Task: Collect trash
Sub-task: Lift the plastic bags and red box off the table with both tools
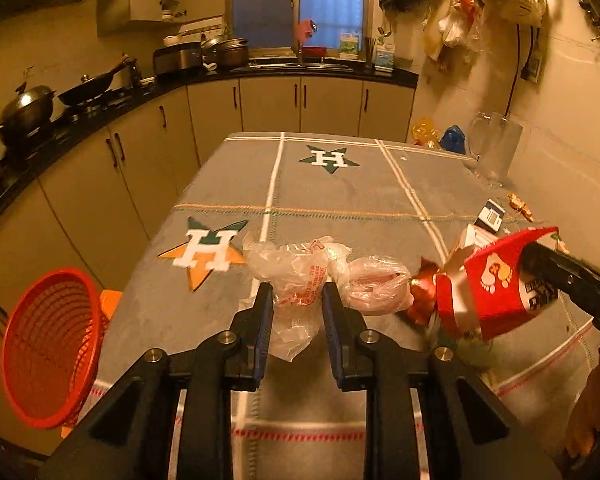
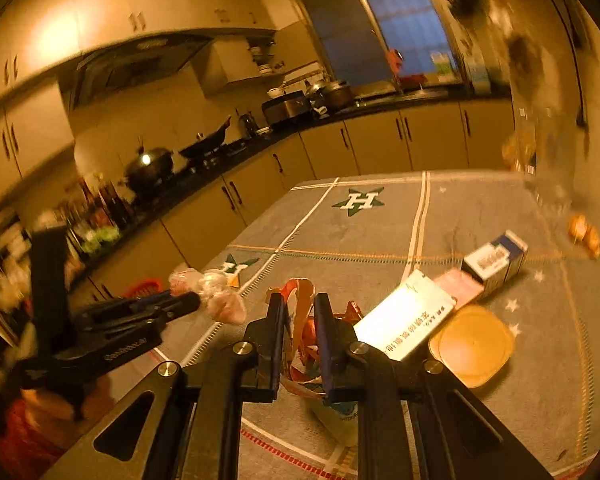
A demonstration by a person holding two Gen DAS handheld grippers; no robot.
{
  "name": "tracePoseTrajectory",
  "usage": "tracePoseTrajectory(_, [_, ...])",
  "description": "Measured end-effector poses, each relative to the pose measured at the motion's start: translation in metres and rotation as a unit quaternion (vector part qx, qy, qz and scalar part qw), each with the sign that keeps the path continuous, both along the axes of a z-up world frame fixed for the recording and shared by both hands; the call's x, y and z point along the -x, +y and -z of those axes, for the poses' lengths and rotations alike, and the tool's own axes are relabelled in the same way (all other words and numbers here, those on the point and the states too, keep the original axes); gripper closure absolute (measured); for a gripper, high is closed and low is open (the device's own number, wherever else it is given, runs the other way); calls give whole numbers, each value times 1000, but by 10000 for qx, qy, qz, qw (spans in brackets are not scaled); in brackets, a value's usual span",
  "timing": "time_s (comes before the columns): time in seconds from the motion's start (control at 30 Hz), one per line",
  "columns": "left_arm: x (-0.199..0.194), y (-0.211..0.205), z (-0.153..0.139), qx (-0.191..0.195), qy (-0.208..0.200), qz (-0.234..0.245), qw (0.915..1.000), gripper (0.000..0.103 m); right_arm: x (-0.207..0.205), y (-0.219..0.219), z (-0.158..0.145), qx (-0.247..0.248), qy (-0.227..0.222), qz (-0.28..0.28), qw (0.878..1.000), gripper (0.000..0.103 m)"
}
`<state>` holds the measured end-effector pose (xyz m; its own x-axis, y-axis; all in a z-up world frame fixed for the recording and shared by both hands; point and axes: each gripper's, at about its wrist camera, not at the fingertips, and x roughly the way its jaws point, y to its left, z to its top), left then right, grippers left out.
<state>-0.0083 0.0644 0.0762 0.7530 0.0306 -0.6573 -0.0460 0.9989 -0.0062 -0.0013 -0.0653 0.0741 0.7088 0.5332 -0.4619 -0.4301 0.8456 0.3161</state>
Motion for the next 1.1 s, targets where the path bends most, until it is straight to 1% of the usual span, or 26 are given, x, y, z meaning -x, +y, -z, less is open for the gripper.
tracePoseTrajectory(0.1, [10,3,-1,-44,-52,-20,10000,79,7,13,-5,211,-102,-25,9997,87])
tracePoseTrajectory(0.17, [17,5,-3,-51,-81,-17,10000,79,17,22,-10,369,-248,12,9990,87])
tracePoseTrajectory(0.3, [26,6,-3,-130,-129,-46,9998,79,28,34,-16,462,-337,-1,9984,87])
tracePoseTrajectory(0.4, [31,8,0,-62,-99,-15,9999,79,32,36,-19,528,-368,36,9979,87])
tracePoseTrajectory(0.6, [37,9,-2,-14,-141,17,9999,79,36,31,-23,358,-263,72,9990,87])
tracePoseTrajectory(1.1, [47,12,-6,-22,-207,66,9998,79,39,29,-24,322,-207,89,9992,87])
